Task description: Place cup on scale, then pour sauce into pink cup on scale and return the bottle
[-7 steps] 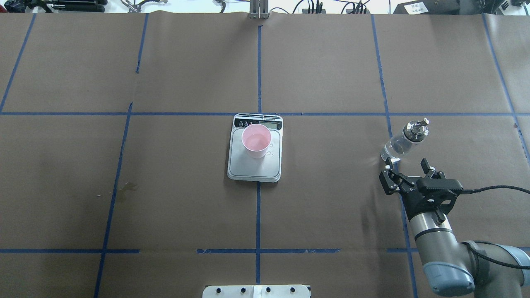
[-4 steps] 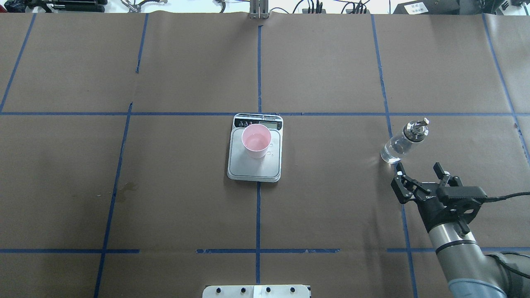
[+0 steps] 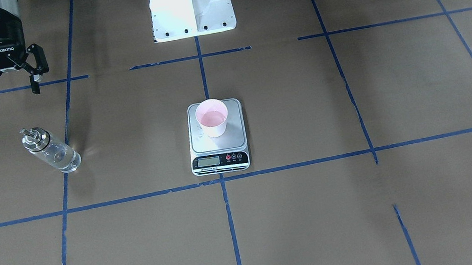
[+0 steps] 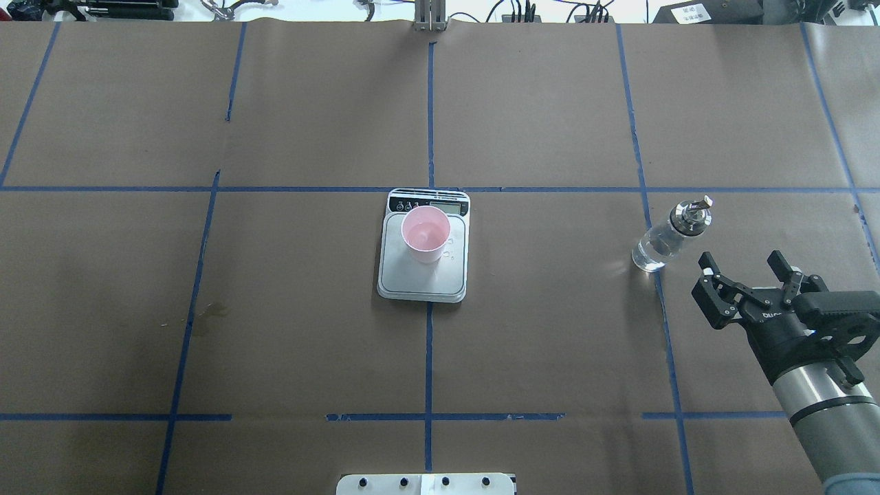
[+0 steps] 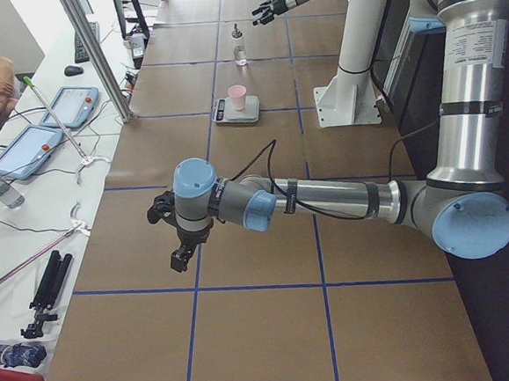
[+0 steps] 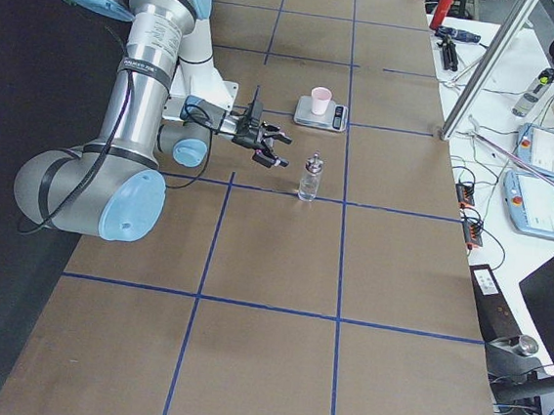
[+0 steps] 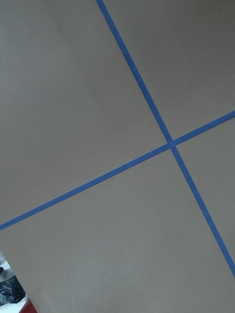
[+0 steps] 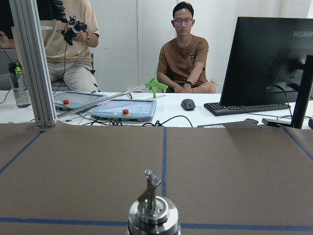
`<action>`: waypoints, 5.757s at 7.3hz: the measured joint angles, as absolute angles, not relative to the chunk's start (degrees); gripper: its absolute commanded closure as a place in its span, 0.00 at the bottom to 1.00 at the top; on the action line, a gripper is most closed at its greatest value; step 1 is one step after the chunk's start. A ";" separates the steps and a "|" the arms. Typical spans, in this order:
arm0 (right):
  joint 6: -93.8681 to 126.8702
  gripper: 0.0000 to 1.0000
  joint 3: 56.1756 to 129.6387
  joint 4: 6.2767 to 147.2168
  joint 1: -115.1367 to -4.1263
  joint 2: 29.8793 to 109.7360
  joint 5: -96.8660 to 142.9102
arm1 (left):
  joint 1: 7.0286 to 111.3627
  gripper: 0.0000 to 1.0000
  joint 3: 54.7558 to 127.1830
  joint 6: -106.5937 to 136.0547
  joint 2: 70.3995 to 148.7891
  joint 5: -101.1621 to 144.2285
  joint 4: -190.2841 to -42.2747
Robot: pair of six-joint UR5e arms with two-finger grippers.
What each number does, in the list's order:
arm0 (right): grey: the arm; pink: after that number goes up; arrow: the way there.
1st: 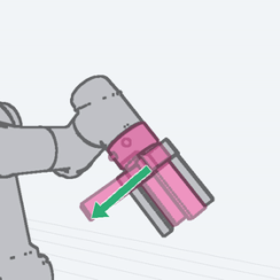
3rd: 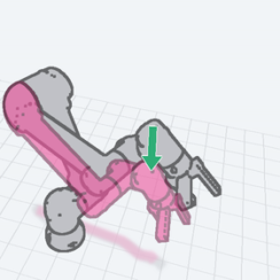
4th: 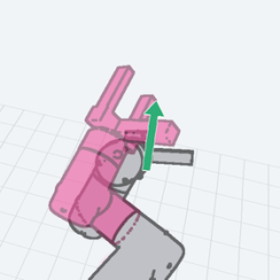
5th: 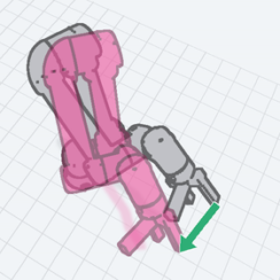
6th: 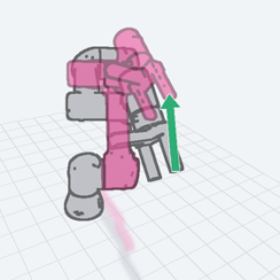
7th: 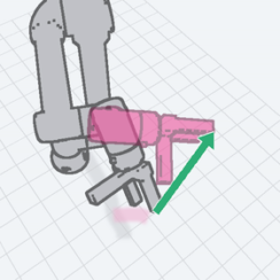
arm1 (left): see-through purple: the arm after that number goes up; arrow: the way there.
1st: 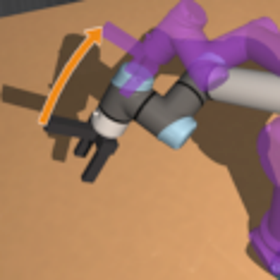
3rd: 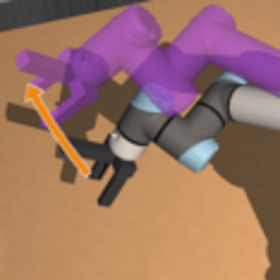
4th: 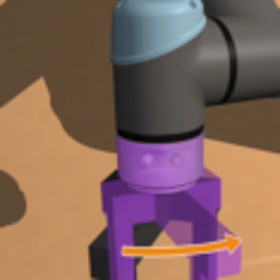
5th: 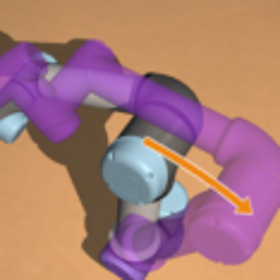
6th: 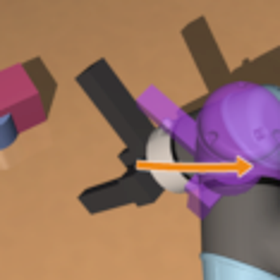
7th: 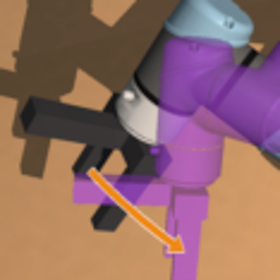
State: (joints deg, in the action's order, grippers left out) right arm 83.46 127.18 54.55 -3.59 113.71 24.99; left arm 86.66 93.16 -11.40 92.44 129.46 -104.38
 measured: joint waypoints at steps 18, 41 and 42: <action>-7.54 0.00 117.20 89.21 -90.99 102.61 131.44 | 86.66 0.00 95.29 -11.33 91.25 129.46 -103.99; 6.25 0.00 99.39 84.42 -89.70 99.85 133.42 | 88.00 0.00 92.75 -11.11 86.68 131.88 -94.82; 6.65 0.00 99.08 84.33 -89.62 99.12 133.37 | 88.17 0.00 92.82 -9.50 86.79 131.91 -94.90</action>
State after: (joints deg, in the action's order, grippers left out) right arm 6.65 99.08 84.33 -89.62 99.12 133.37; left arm 88.17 92.82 -9.50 86.79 131.91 -94.90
